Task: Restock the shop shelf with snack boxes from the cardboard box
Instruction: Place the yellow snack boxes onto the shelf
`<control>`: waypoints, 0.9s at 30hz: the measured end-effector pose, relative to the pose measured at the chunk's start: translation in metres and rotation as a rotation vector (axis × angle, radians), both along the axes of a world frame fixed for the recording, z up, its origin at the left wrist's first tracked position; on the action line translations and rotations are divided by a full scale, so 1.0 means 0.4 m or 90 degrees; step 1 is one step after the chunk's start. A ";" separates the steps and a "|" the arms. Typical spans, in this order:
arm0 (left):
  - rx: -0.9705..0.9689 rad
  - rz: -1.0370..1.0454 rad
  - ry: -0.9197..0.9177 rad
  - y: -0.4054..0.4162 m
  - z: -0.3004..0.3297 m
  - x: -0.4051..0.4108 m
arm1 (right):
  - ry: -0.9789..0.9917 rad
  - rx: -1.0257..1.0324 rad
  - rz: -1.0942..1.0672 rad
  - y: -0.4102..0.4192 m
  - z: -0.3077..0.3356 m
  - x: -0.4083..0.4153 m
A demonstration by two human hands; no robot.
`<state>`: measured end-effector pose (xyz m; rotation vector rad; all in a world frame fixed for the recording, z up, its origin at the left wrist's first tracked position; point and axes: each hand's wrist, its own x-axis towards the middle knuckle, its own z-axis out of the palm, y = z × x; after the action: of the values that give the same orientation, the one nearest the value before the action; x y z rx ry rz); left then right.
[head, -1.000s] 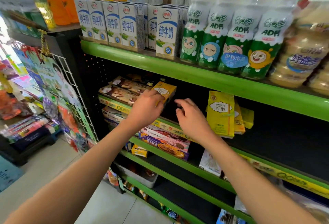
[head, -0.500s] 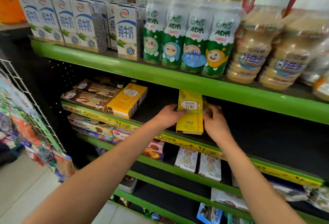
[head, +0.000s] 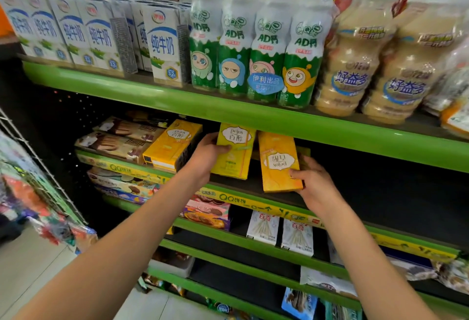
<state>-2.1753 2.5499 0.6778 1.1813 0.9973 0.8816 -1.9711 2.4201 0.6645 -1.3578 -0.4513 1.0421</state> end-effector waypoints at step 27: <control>-0.125 -0.151 -0.161 -0.122 -0.034 -0.167 | -0.103 0.058 0.418 -0.095 0.043 0.006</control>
<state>-2.2423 2.5012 0.6641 0.9712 0.7051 0.7068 -1.9687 2.3821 0.6816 -1.2392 -1.1012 1.4212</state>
